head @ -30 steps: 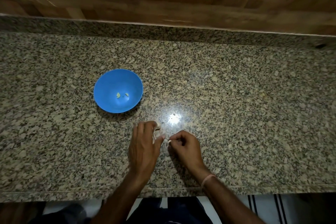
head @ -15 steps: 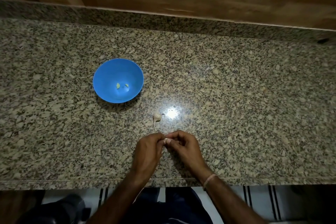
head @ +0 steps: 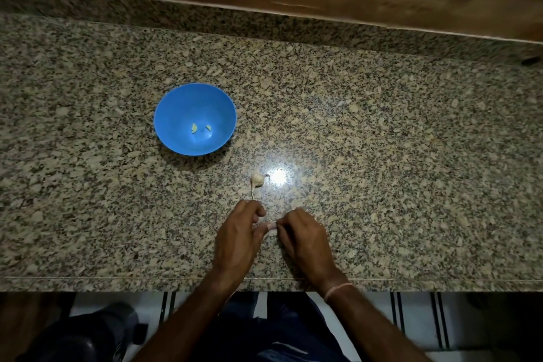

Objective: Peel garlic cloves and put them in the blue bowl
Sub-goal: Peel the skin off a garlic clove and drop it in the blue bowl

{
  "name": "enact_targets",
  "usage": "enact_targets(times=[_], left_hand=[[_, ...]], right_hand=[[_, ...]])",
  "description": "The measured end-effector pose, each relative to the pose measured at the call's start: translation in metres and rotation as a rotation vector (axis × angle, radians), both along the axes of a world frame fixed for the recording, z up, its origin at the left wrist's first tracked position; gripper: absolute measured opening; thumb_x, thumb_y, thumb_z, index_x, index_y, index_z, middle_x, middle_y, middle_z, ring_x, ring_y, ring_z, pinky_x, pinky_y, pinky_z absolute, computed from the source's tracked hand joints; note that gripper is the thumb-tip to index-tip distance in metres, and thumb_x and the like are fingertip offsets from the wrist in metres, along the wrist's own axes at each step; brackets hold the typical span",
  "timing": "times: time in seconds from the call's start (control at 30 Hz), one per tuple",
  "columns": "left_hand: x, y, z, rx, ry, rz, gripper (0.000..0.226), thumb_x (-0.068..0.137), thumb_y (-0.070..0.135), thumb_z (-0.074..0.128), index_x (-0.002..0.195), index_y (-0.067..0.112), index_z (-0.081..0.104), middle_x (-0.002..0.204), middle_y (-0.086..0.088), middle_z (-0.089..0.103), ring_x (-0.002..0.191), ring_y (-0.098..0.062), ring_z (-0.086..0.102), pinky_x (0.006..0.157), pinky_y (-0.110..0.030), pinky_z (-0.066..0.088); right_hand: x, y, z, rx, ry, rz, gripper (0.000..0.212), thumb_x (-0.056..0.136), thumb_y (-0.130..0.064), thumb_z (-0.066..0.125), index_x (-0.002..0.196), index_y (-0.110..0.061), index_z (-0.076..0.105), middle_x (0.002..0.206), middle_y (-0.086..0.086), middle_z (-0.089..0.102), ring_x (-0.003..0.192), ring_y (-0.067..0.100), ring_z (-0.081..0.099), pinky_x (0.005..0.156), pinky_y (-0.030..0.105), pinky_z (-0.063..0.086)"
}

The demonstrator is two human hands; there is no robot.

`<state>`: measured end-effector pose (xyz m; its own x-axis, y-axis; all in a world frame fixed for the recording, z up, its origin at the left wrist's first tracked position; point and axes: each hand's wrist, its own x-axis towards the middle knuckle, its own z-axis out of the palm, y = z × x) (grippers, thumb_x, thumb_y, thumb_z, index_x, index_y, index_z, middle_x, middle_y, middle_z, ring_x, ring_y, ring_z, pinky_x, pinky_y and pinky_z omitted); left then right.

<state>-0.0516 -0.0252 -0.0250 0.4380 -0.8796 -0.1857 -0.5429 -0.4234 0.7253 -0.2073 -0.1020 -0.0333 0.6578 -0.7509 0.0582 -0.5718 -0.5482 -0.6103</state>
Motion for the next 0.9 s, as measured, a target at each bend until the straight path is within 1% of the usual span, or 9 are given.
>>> enact_targets(times=[0.2,0.33,0.53,0.6,0.63,0.7,0.73,0.8,0.9], left_hand=[[-0.001,-0.001,-0.002,0.018,0.006,0.012,0.03,0.089,0.029,0.079,0.097,0.039,0.051,0.092,0.017,0.048,0.074,-0.002,0.054,0.055,-0.017,0.034],[-0.001,-0.001,-0.001,0.016,0.006,0.014,0.029,0.089,0.029,0.079,0.096,0.038,0.052,0.092,0.015,0.049,0.074,-0.003,0.054,0.055,-0.02,0.036],[-0.004,-0.002,0.002,0.008,0.022,0.033,0.026,0.088,0.028,0.078,0.093,0.036,0.054,0.09,0.015,0.05,0.071,-0.001,0.054,0.055,-0.022,0.038],[-0.005,-0.002,0.004,0.009,0.037,0.057,0.021,0.09,0.026,0.076,0.093,0.036,0.057,0.089,0.016,0.053,0.074,0.0,0.056,0.056,-0.022,0.039],[-0.005,-0.002,0.005,0.009,0.067,0.08,0.017,0.092,0.027,0.074,0.092,0.036,0.06,0.089,0.016,0.057,0.076,0.001,0.058,0.057,-0.024,0.043],[-0.006,-0.005,0.008,0.011,0.226,0.141,0.005,0.095,0.032,0.071,0.093,0.035,0.068,0.087,0.016,0.068,0.08,0.003,0.063,0.064,-0.029,0.055],[-0.008,-0.006,0.01,0.017,0.322,0.165,0.003,0.096,0.033,0.071,0.093,0.034,0.071,0.086,0.016,0.072,0.08,0.003,0.067,0.069,-0.033,0.059],[-0.011,-0.007,0.012,0.034,0.442,0.202,0.008,0.097,0.033,0.07,0.091,0.031,0.075,0.084,0.013,0.076,0.079,-0.003,0.072,0.076,-0.042,0.063],[-0.012,-0.006,0.013,0.021,0.516,0.233,0.012,0.097,0.034,0.069,0.09,0.028,0.076,0.082,0.006,0.077,0.079,-0.014,0.074,0.077,-0.05,0.062]], right_hand=[[0.001,-0.001,0.001,-0.011,0.012,0.012,0.013,0.097,-0.014,0.063,0.088,-0.013,0.054,0.086,-0.002,0.048,0.075,0.015,0.044,0.063,0.028,0.034],[0.002,-0.001,0.002,-0.002,0.033,0.001,0.015,0.096,-0.015,0.062,0.086,-0.014,0.052,0.086,-0.003,0.048,0.075,0.016,0.045,0.062,0.031,0.036],[0.007,0.001,0.009,-0.006,0.072,-0.004,0.017,0.097,-0.018,0.058,0.084,-0.017,0.049,0.083,-0.005,0.047,0.073,0.012,0.041,0.06,0.029,0.03],[0.007,0.0,0.009,0.119,0.012,-0.083,0.014,0.096,-0.016,0.062,0.084,-0.016,0.056,0.081,-0.005,0.055,0.071,0.014,0.05,0.059,0.035,0.04],[0.007,-0.003,0.011,0.274,-0.078,-0.16,0.012,0.095,-0.014,0.066,0.084,-0.017,0.062,0.08,-0.005,0.062,0.073,0.015,0.058,0.063,0.037,0.049],[0.005,-0.008,0.022,0.609,-0.266,-0.313,0.007,0.092,-0.011,0.075,0.088,-0.016,0.073,0.083,-0.001,0.074,0.08,0.017,0.071,0.073,0.035,0.059],[0.005,-0.008,0.029,0.71,-0.335,-0.353,0.004,0.092,-0.009,0.076,0.09,-0.013,0.076,0.086,0.002,0.077,0.084,0.019,0.074,0.075,0.033,0.061],[0.005,-0.005,0.035,0.82,-0.427,-0.375,0.003,0.093,-0.007,0.075,0.094,-0.008,0.078,0.091,0.007,0.079,0.09,0.024,0.076,0.081,0.036,0.062],[0.009,0.0,0.038,0.931,-0.515,-0.438,0.004,0.093,-0.005,0.075,0.096,-0.005,0.077,0.094,0.016,0.078,0.093,0.038,0.075,0.087,0.05,0.062]])
